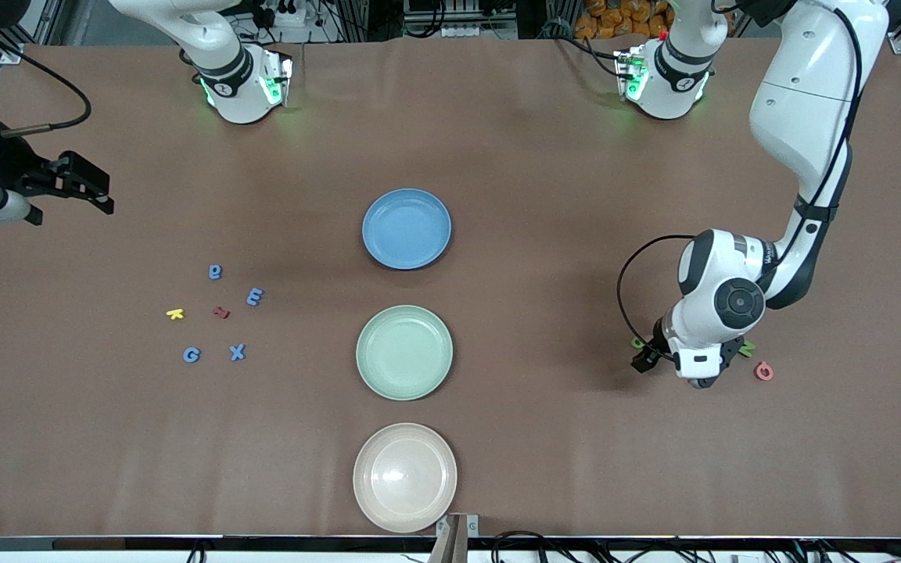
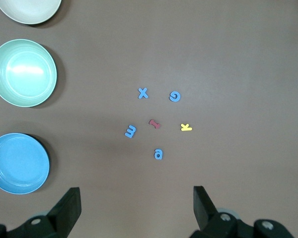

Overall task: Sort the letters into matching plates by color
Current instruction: 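Lower the left gripper onto the green letter b and grasp it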

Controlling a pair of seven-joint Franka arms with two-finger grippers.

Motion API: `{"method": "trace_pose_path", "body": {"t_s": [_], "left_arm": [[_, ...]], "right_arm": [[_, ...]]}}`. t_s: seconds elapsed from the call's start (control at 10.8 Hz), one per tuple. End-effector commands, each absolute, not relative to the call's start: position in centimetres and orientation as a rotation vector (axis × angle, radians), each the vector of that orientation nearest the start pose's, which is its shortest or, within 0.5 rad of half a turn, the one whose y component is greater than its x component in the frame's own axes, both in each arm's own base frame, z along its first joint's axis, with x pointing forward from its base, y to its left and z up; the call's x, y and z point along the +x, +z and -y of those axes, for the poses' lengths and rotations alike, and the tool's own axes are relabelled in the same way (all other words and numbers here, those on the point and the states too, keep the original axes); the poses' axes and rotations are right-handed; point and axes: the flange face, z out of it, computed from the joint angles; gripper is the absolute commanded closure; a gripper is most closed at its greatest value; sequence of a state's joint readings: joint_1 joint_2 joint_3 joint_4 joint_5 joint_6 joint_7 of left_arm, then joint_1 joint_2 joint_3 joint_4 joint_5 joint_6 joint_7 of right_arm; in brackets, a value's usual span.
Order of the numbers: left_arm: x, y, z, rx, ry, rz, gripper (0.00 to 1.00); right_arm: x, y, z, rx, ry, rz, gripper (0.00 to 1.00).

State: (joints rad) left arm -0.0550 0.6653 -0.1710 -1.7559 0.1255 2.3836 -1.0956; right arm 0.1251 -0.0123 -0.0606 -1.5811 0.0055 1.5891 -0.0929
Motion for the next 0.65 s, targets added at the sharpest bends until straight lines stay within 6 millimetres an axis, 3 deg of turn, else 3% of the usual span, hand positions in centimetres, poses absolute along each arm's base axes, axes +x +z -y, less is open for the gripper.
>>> {"method": "trace_pose_path", "body": {"t_s": [0.0, 0.46, 0.55], "left_arm": [[64.8, 18.5, 14.6, -2.92, 0.061, 1.237, 0.0], [64.5, 17.3, 14.9, -2.924, 0.066, 1.221, 0.0], [64.4, 17.4, 15.3, -2.926, 0.064, 1.217, 0.75]], "right_arm": [[54.9, 62.6, -3.9, -3.107, -0.034, 0.25, 0.0], [54.8, 62.6, -3.6, -3.109, -0.022, 0.241, 0.0], [54.8, 62.6, -3.6, -3.109, -0.022, 0.241, 0.0]]}}
